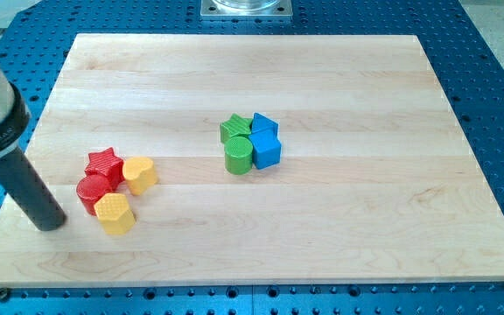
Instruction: Place the red star to the top of the red circle
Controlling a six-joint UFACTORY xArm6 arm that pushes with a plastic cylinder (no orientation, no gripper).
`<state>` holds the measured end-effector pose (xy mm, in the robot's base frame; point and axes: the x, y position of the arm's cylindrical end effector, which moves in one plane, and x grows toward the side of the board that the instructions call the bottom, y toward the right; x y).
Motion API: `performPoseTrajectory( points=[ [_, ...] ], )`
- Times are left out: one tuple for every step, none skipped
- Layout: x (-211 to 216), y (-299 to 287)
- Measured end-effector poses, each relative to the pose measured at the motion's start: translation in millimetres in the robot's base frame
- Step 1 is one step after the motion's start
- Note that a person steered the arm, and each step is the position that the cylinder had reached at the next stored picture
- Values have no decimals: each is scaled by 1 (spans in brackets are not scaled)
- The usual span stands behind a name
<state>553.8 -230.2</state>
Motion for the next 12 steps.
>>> performPoseTrajectory(
  points=[
    [0, 7],
    [-3, 19],
    [-9, 22],
    [-9, 23],
    [-10, 24],
    [-10, 28],
    [-10, 29],
    [-9, 30],
    [1, 32],
    [1, 32],
    [12, 30],
    [24, 51]
  ],
)
